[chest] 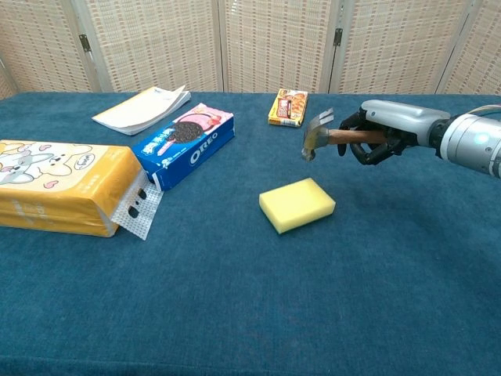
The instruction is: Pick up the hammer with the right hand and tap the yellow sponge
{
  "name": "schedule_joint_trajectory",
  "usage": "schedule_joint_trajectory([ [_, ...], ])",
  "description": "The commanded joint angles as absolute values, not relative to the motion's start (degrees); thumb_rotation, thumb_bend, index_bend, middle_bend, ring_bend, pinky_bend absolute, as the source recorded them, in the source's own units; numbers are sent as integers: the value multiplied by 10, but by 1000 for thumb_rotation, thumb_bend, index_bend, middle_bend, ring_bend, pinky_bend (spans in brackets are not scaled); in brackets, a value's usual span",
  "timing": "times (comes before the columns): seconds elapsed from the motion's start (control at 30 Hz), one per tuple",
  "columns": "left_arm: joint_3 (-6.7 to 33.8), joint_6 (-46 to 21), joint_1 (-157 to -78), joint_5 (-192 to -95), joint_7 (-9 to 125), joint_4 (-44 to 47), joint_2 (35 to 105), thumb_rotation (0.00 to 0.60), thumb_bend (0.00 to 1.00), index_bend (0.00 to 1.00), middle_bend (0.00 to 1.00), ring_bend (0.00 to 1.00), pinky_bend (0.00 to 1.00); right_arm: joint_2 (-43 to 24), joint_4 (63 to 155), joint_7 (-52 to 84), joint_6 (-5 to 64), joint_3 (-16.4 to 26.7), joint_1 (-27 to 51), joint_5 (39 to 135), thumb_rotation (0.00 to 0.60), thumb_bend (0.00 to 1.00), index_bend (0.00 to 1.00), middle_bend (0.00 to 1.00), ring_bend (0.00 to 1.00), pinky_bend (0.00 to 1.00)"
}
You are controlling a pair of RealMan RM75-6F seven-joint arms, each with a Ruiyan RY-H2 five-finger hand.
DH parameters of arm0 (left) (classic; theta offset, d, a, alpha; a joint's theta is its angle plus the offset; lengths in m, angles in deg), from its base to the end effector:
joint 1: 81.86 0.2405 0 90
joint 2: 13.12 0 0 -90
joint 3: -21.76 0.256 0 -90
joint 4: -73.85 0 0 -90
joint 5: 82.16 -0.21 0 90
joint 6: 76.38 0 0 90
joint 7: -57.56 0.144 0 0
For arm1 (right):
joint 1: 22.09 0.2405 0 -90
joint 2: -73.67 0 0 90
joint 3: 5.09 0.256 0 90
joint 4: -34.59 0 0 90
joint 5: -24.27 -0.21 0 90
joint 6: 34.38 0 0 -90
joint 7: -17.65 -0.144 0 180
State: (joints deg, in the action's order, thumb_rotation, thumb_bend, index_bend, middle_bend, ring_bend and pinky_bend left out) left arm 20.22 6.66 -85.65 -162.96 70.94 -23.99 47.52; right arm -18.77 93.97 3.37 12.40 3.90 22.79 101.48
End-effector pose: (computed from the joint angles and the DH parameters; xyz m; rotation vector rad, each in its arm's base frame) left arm -0.3155 0.1684 0.1662 -1.4070 -0.8478 -0.6610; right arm -0.2003 -0.3981 -0.0124 1.8263 -1.1203 0.9855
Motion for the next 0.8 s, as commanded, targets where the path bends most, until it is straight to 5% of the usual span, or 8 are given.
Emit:
schedule_joint_trajectory([
  [0.03,202,66,-857,-1630,710,-240,475,600,182,327,275,140,197,-217,891,24,102,49,237,995,600,703,669,669,636,737],
  [0.27,204,66,-856,-1628,713,-243,473,600,182,327,279,140,197,-261,822,-2,76,64,252,979,600,273,221,286,250,363],
  [0.43,205,65,-854,-1626,708,-246,469,600,182,326,284,140,197,-267,806,-8,94,64,249,989,600,172,11,73,101,227],
  [0.67,202,62,-857,-1625,700,-240,473,600,182,325,284,140,197,-204,866,-6,151,57,209,1003,600,167,0,62,88,209],
  [0.8,197,65,-860,-1625,692,-237,481,600,181,325,284,140,197,-143,945,13,214,52,165,1010,600,283,24,208,126,211],
])
